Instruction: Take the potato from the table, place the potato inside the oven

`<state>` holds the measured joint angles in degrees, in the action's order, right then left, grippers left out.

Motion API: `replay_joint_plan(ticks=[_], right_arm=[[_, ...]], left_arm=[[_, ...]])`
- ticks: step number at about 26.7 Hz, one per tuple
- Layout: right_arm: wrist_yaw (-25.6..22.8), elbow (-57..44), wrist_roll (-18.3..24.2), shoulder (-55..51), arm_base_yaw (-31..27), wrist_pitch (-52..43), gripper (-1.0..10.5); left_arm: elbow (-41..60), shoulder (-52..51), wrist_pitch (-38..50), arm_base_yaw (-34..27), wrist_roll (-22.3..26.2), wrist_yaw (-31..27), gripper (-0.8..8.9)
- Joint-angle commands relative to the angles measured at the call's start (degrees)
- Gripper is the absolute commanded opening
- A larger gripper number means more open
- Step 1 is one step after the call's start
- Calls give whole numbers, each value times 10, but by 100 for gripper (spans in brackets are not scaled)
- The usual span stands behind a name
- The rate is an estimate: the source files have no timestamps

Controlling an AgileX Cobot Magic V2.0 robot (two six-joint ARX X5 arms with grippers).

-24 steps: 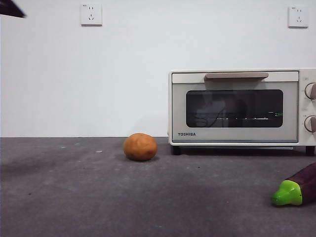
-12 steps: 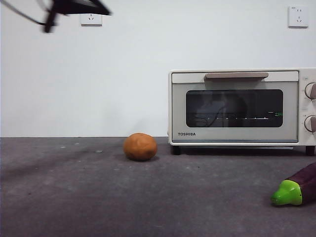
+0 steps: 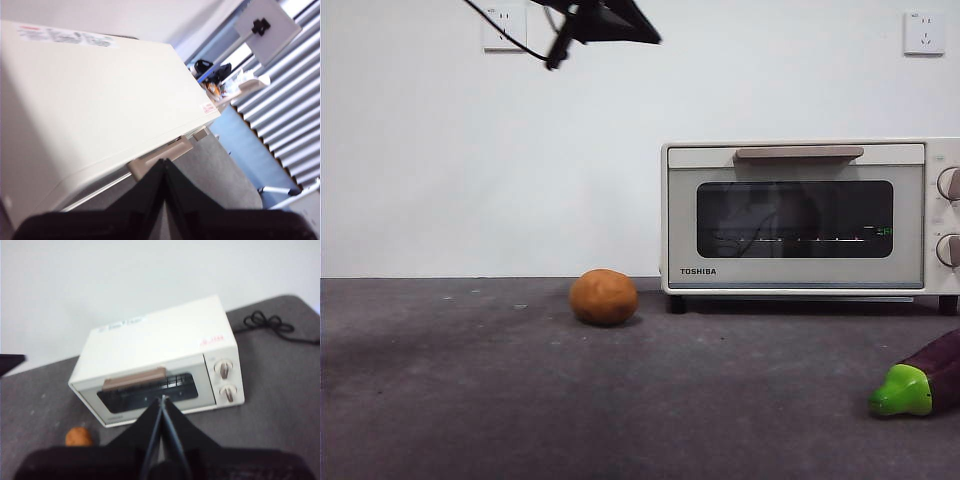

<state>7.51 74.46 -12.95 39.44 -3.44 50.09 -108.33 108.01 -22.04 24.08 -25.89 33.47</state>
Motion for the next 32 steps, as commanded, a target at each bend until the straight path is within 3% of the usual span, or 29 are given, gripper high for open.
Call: replay_joint_plan(ticks=[1,5,12,18,22,32], right_arm=[[0,23,29,10,1,0,0],[-1,51,55,26,1,16,1],[0,92,57,72,1,77,0],[9,105,62,115,1,144,0],[9,104,85,140,1,178,0],[9,104,91,147,1,185,0]], left_arm=[[-57,50,-22,14,37,2,-5],[-118,104,-32,32,58,0,-5],[-176,183,-3,59,91,-12,-5],[-177,199,11,88,239,-101,-6],[-177,199,12,110,326,-129,-7],[-177,215,6,153,412,-214,-8]])
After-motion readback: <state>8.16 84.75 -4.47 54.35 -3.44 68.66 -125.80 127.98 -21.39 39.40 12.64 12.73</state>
